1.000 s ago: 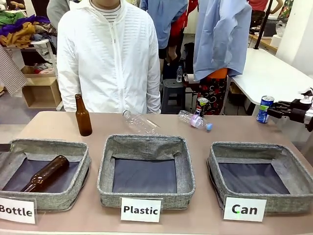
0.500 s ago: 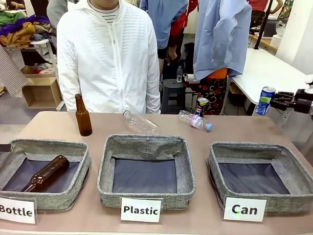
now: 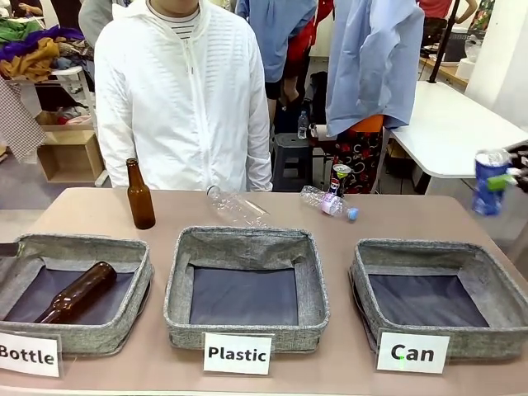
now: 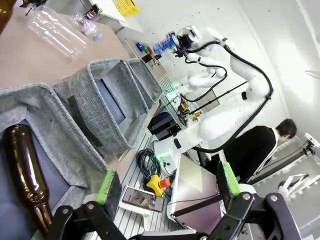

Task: Sort the can waste into the basket.
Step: Pick up the can waste from the table and place it in the right Fabric basket.

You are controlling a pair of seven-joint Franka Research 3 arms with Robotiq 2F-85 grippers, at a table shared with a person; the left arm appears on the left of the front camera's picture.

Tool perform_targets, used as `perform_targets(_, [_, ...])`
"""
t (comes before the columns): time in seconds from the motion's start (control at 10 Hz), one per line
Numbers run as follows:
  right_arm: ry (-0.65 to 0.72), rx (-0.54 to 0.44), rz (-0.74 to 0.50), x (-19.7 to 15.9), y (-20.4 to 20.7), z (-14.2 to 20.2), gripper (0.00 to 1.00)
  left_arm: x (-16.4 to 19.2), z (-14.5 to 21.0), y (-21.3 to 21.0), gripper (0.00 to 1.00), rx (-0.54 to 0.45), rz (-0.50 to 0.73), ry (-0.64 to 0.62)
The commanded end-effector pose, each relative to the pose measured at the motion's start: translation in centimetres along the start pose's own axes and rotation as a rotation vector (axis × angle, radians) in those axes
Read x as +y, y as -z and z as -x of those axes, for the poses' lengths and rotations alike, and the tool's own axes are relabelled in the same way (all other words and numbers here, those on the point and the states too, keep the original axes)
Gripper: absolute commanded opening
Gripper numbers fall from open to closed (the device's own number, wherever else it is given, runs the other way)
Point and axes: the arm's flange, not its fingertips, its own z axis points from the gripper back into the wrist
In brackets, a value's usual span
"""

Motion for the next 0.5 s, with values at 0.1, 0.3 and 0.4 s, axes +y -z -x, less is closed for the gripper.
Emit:
perform_targets(0.1, [-0.195, 0.327, -0.054, 9.0, 4.7, -0.2, 0.44, -0.2, -0.1, -0.2, 1.00, 0.002, 0.010, 0.000])
perform_targets(0.3, [-0.238, 0.427, -0.030, 11.1, 6.9, -0.5, 0.44, -0.2, -0.1, -0.2, 1.00, 0.002, 0.010, 0.000])
perform_targets(0.4, [-0.233, 0.422, -0.018, 11.0, 7.1, -0.6, 0.44, -0.2, -0.1, -0.2, 1.00, 0.002, 0.010, 0.000])
